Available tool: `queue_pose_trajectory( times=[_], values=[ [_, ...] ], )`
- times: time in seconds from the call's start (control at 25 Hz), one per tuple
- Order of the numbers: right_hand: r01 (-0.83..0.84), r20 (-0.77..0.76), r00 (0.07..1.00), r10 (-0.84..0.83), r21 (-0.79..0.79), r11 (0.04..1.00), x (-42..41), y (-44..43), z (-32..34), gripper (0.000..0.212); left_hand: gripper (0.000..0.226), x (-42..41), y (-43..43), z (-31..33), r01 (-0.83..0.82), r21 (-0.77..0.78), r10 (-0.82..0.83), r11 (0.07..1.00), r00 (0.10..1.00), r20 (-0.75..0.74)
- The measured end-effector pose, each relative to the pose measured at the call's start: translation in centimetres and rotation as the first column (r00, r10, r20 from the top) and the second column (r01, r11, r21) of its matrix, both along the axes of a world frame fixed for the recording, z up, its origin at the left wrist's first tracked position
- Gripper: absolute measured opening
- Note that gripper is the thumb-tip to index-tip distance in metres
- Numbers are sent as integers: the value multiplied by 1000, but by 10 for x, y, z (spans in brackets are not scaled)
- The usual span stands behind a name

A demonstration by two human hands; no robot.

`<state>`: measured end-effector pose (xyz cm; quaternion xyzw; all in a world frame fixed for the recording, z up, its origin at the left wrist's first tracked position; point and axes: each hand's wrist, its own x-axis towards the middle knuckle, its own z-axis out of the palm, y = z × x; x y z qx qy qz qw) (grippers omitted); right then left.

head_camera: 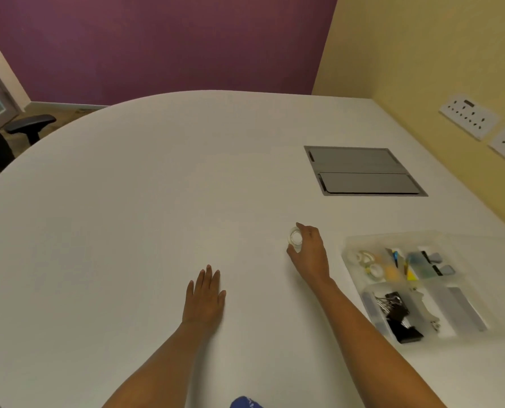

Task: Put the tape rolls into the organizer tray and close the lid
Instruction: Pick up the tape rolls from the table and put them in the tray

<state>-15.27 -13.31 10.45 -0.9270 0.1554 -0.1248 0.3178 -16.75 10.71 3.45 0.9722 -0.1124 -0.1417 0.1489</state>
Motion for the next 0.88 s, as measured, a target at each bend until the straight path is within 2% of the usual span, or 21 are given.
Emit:
queue_pose_trajectory(
  times=[0.32, 0.48, 0.6, 0.72, 0.88],
  values=[
    [94, -70, 993, -94, -7, 996, -56, -120, -3, 56, 55, -42, -106, 4, 29, -4, -30, 1000, 999, -21],
    [87, -97, 991, -88, -15, 996, -71, -165, -7, 56, 54, -56, -150, 2, 24, -11, -24, 1000, 1000, -18],
    [23, -161, 986, -33, -62, 998, -76, -186, -12, 55, 54, -61, -174, 1, 21, 0, -21, 1000, 1000, -17],
    [-108, -266, 962, 62, -162, 981, -74, -197, -14, 54, 54, -65, -195, 2, 27, 5, -27, 1000, 999, -20],
    [-222, -414, 898, 148, -138, 965, -62, -203, -10, 56, 53, -67, -215, 3, 45, 16, -45, 999, 999, -18]
  ],
)
